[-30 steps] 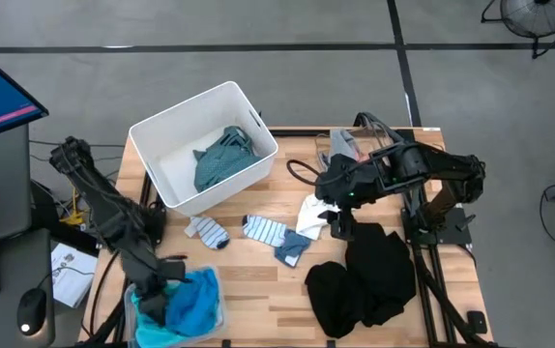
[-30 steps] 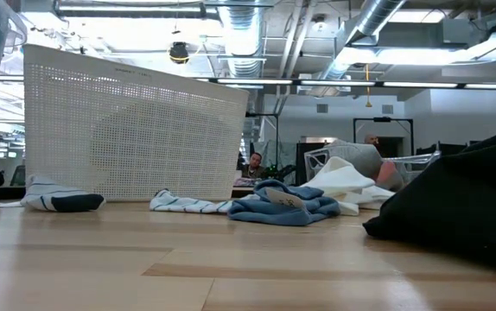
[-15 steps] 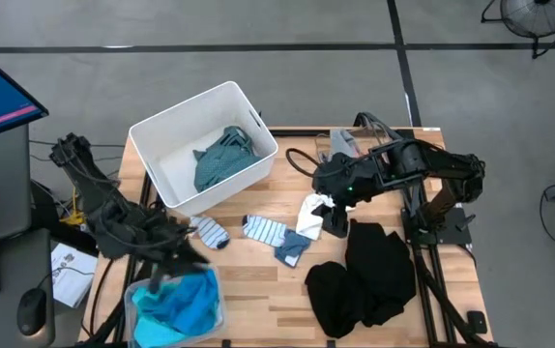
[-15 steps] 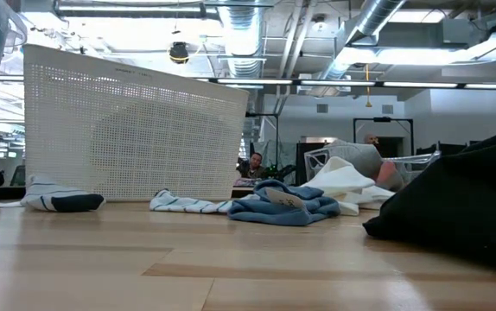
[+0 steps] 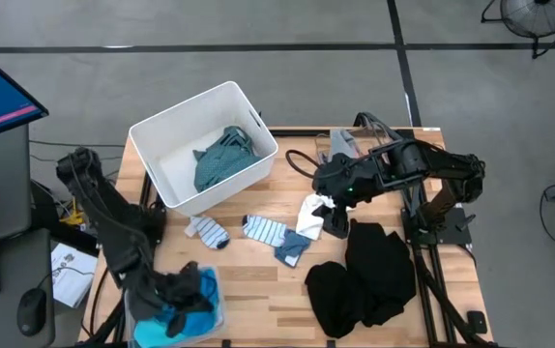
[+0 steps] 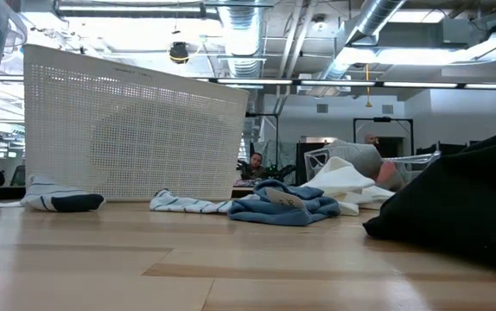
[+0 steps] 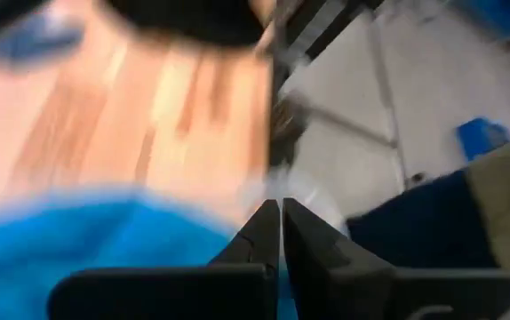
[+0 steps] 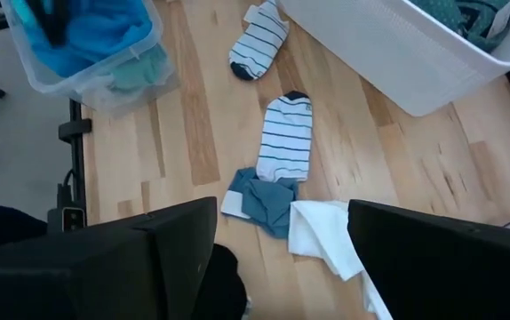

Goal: Pick & Place Cloths
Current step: Put the blue shorts into the bottom transparent bin

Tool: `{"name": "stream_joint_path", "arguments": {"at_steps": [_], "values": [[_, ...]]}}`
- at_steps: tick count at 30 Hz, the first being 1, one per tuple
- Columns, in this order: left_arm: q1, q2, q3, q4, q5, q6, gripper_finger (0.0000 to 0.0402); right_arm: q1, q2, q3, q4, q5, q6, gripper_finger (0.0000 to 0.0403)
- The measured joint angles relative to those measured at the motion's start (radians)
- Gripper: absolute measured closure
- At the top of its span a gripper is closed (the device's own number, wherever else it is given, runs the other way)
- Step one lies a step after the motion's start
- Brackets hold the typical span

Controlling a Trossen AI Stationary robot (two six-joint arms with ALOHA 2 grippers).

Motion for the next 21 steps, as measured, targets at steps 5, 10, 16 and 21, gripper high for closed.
{"name": "stream_joint_path", "arguments": {"at_steps": [5,10,16,21], "values": [[-0.033,0.088,0.000,-0.098,0.039,-0.230,0.0401,-0.008,0.000,0.000,0.000,0.000,-0.012,0.0154],[-0.052,0.145,0.001,-0.146,0.044,-0.340,0.0401,-0.009,0.000,0.000,0.000,0.000,-0.032,0.0154],[-0.049,0.255,0.003,-0.189,0.178,-0.380,0.0401,-0.006,0.000,-0.019,0.006,0.000,-0.036,0.0154],[-0.040,0.296,0.006,-0.185,0.239,-0.373,0.0401,-0.006,0.001,-0.037,-0.011,0.000,-0.036,0.0154]]}}
